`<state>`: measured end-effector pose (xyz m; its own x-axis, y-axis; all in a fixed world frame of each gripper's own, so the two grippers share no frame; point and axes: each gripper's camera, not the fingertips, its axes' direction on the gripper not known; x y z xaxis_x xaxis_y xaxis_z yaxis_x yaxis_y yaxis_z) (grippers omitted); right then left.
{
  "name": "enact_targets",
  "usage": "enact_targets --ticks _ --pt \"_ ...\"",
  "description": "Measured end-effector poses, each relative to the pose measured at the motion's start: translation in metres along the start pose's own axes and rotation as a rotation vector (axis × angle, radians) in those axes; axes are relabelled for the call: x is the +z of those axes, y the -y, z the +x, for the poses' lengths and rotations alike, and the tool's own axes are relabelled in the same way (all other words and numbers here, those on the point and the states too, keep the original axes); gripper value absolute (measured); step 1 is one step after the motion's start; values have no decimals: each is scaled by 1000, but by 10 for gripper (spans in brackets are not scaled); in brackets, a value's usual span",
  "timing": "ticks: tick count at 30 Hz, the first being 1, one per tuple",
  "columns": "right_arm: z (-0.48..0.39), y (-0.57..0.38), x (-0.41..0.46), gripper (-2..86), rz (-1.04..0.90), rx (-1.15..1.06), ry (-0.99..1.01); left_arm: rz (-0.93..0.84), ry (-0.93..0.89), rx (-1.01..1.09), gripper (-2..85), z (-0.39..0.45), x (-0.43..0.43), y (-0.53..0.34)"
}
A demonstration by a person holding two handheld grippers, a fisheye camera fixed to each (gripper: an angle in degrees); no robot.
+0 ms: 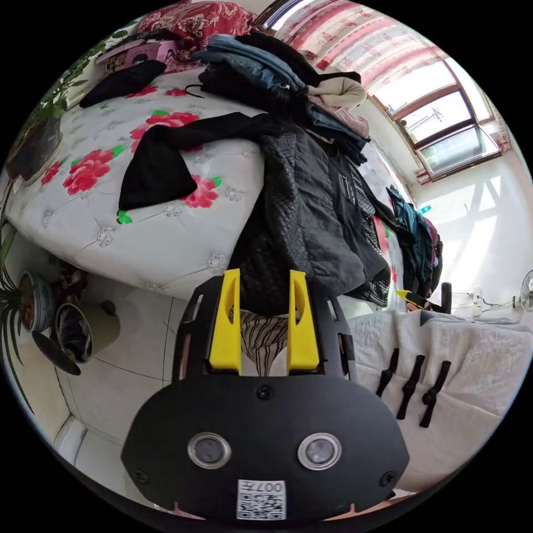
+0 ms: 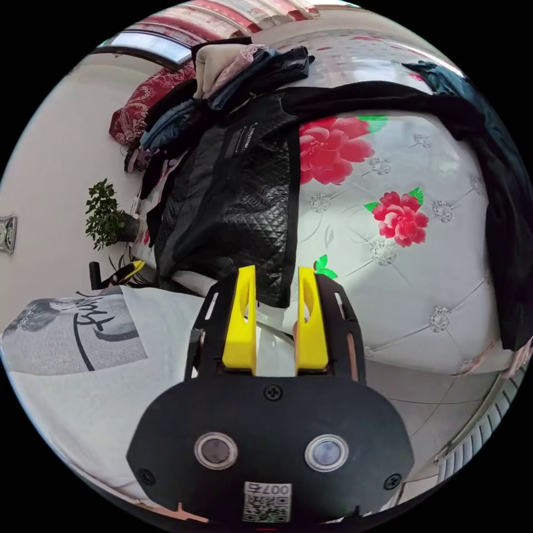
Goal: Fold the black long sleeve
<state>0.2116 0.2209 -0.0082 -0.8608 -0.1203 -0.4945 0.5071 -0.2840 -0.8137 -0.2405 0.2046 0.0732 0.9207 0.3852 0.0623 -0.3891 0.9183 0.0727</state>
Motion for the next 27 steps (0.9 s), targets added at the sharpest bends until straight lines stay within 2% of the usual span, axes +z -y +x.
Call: enact_targets --ticks 3,6,8,10,13,14,17,19,23,27 --pt "-3 -4 16 72 -73 -27 -64 -54 -6 -18 148 -20 23 -1" --pt "-8 -2 35 64 -150 -58 -74 -121 35 67 146 -19 51 5" --pt "-11 6 44 38 -178 -54 -143 -89 162 169 99 -6 58 12" --pt "-16 15 33 19 -126 -112 -170 -70 203 212 57 -2 60 22" --pt "-18 35 -16 5 -5 -148 -21 -155 80 180 14 -7 53 55" --pt "-19 37 -46 3 75 -165 55 -140 -12 172 9 -9 37 67" --pt "-18 23 -101 0 145 -193 173 -31 -285 93 1 -24 -18 76" --pt "-7 9 -105 -1 81 -151 227 -42 -364 7 -1 -45 -33 70" --pt "46 -2 -66 -2 -106 126 385 -129 -555 -220 -3 -107 -4 56" --pt "57 51 -48 -3 -84 203 492 -138 -678 -397 -5 -145 39 101"
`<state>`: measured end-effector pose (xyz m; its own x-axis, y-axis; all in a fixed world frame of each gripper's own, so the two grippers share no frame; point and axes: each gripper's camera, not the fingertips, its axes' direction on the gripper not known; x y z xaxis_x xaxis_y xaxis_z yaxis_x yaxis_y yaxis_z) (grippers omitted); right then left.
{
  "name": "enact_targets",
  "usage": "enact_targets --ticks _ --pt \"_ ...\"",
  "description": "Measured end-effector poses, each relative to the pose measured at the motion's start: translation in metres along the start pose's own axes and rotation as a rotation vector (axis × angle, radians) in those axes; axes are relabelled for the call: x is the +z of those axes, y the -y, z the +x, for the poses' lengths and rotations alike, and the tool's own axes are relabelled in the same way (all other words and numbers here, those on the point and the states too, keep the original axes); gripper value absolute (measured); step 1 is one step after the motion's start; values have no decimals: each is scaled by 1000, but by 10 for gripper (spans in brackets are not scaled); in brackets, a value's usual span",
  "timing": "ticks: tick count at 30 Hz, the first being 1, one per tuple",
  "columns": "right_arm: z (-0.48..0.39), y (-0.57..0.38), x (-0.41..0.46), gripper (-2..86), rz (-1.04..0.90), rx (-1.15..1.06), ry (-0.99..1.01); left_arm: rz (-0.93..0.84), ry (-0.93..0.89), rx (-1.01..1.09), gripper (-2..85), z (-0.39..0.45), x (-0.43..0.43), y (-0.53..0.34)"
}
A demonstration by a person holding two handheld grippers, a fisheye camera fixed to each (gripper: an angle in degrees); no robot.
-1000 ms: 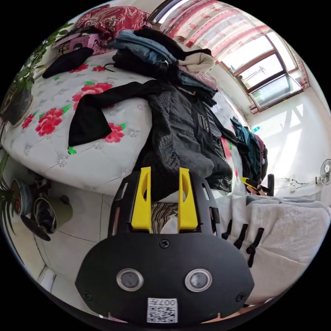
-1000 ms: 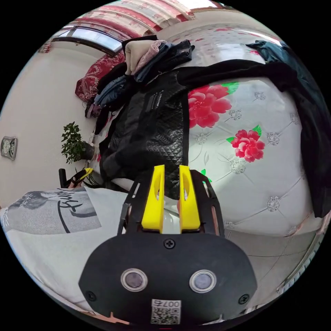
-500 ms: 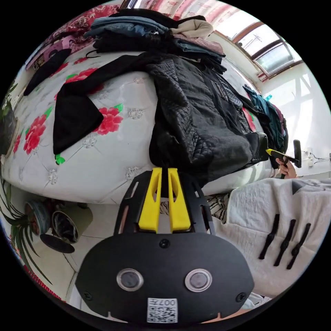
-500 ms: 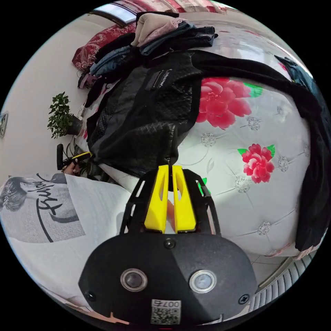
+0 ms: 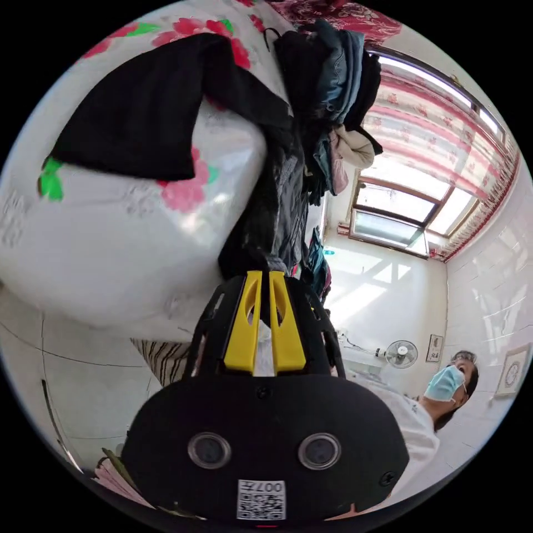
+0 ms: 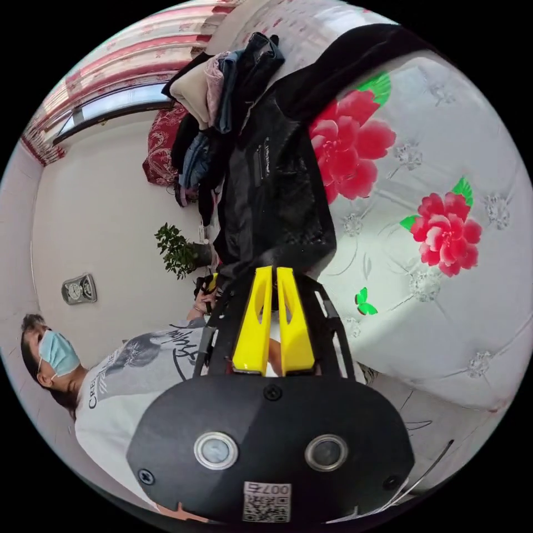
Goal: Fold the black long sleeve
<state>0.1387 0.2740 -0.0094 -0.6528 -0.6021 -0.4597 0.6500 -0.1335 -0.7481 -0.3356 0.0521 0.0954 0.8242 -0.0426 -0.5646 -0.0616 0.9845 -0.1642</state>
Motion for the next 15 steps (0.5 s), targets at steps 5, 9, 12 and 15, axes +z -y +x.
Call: enact_targets --ticks 5,9,12,15 --pt "-156 99 -65 -3 344 -332 36 152 -81 326 -5 171 -10 122" --pt "-281 58 -121 -3 598 -717 19 243 -143 657 -5 302 -53 116" --pt "-317 5 -126 -2 635 -891 -68 247 -58 827 -4 348 -74 78" --pt "-292 -41 -102 -2 597 -891 -170 171 9 856 -4 333 -63 45"
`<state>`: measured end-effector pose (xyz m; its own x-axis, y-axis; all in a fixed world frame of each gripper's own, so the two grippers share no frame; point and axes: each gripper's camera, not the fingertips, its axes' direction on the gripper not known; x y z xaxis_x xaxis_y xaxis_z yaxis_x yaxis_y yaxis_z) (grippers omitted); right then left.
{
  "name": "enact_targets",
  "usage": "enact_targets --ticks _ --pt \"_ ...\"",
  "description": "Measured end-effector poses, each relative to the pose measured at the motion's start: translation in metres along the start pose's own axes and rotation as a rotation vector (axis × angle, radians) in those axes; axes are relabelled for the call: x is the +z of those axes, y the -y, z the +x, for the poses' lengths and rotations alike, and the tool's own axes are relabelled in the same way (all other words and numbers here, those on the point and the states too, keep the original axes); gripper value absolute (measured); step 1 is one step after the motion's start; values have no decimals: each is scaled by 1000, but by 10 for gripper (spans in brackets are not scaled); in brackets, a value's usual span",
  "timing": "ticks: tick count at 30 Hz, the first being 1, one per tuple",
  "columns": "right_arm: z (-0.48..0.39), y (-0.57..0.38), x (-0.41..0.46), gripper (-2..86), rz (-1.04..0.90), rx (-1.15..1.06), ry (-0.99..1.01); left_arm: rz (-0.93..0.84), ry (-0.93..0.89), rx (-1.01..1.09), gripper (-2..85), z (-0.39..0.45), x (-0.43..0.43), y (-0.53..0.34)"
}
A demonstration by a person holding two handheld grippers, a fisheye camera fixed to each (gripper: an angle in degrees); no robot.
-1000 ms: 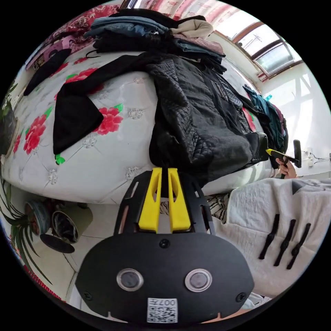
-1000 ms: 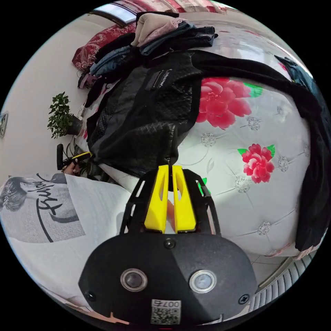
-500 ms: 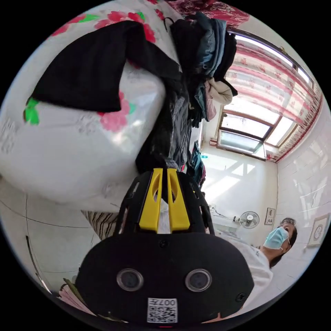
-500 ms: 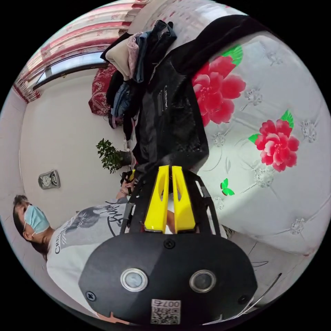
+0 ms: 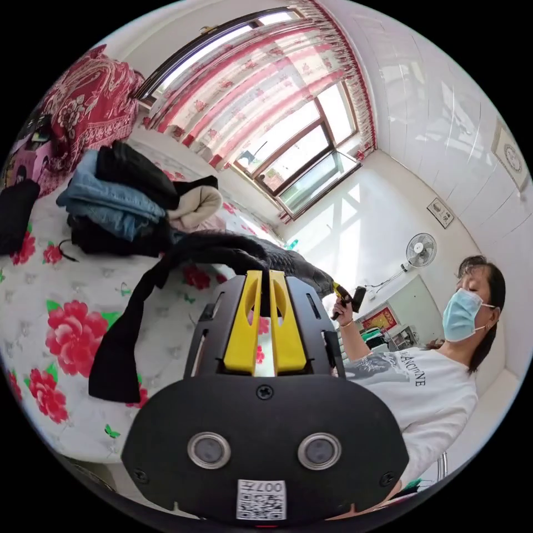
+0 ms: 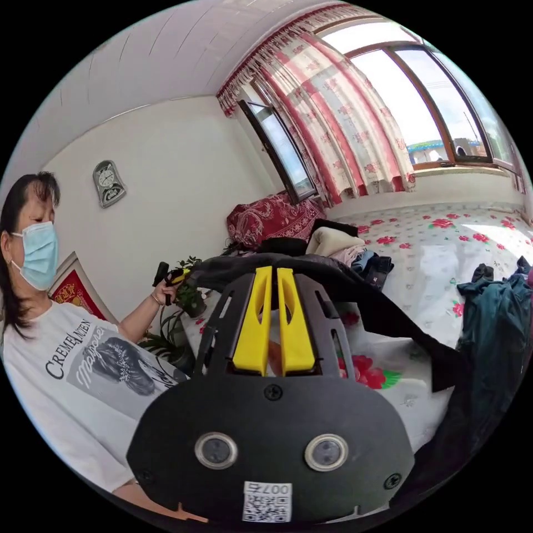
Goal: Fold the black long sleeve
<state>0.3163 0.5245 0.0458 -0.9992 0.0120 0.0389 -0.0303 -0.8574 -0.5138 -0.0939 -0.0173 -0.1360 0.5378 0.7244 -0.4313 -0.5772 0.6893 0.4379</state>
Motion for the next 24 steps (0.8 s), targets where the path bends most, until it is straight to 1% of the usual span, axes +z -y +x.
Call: enact_targets --ticks 2,3,5,6,7,8,10,11,14,16,20,22,24 --pt "2 -68 16 -2 -135 75 -72 -101 36 -82 -4 -20 19 -51" --pt "5 -87 24 -2 -184 107 -92 -131 51 -119 -4 -29 27 -66" --pt "22 -172 60 -2 -390 297 -174 -255 107 -351 -4 -75 61 -142" --pt "25 -193 69 -2 -430 340 -189 -284 127 -411 -5 -87 70 -163" --pt "29 -232 85 -3 -502 413 -230 -340 170 -525 -5 -106 85 -204" --pt "27 -264 99 -3 -567 463 -262 -382 197 -634 -5 -120 96 -241" --pt "18 -299 118 -3 -671 496 -303 -401 221 -734 -6 -127 103 -281" --pt "8 -314 128 -2 -739 492 -329 -416 251 -760 -6 -124 102 -296" --pt "-21 -332 135 -2 -798 424 -371 -374 256 -727 -6 -107 89 -310" --pt "-28 -340 138 -2 -800 460 -347 -365 265 -716 -5 -98 82 -315" --pt "-44 -367 170 0 -926 456 -390 -466 353 -692 9 -90 85 -328" --pt "-46 -376 184 0 -957 498 -420 -460 334 -689 26 -90 87 -330" --pt "-50 -377 190 2 -972 517 -465 -425 362 -688 49 -87 82 -326"
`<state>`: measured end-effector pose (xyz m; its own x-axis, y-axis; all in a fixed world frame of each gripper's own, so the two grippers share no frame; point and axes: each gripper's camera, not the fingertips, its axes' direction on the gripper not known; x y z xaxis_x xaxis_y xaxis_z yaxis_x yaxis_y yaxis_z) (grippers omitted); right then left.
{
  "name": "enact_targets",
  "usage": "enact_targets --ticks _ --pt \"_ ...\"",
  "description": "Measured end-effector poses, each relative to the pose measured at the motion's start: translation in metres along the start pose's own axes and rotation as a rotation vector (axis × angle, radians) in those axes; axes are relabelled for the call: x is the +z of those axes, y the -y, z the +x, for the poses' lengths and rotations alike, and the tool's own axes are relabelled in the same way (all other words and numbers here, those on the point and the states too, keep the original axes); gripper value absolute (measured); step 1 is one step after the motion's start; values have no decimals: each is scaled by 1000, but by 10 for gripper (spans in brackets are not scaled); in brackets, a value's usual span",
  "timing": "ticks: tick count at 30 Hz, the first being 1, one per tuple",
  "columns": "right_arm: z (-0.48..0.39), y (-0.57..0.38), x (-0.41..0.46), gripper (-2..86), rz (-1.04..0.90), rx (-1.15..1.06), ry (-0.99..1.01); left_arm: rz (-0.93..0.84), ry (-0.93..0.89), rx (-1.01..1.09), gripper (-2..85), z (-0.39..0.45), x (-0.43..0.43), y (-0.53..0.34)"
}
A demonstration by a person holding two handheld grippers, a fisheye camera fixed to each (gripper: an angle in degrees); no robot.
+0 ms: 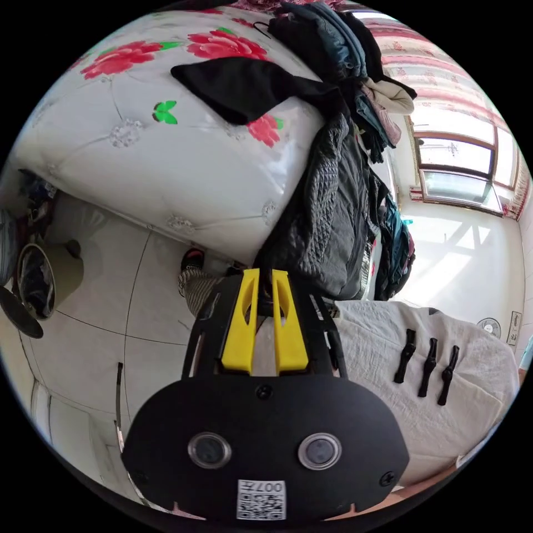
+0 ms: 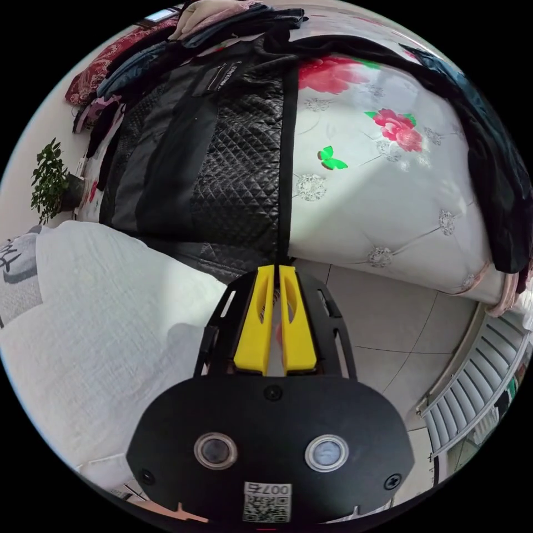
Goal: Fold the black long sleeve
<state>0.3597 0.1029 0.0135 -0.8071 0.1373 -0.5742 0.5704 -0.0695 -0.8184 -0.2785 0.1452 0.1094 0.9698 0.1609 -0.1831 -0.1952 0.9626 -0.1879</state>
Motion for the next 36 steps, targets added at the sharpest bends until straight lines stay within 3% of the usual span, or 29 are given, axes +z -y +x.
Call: enact_targets --ticks 8,13,15,16,19,22,24,28,29,32,36 --pt "-13 8 -50 1 212 94 -51 357 238 173 114 33 -68 45" --pt "-63 49 -38 1 271 50 30 256 418 272 107 57 -24 125" --pt "-89 65 -29 1 270 10 67 175 542 226 75 57 0 153" --pt "-106 73 -23 2 258 -20 86 217 658 208 53 62 2 160" --pt "-140 85 -13 1 228 -92 80 185 716 256 12 68 8 177" --pt "-155 86 -10 0 213 -126 55 147 591 242 -3 54 -15 190" --pt "-154 84 -11 -1 210 -121 40 259 426 204 -6 40 -61 190" --pt "-136 79 -16 -1 230 -71 45 688 112 89 -9 4 -217 168" --pt "-131 80 -14 -1 227 -51 58 786 83 61 -9 -4 -254 161" --pt "-125 85 -7 -1 216 -34 85 856 114 60 -9 -11 -304 159" --pt "-132 94 0 -1 191 -65 107 829 24 111 -9 -7 -298 166"
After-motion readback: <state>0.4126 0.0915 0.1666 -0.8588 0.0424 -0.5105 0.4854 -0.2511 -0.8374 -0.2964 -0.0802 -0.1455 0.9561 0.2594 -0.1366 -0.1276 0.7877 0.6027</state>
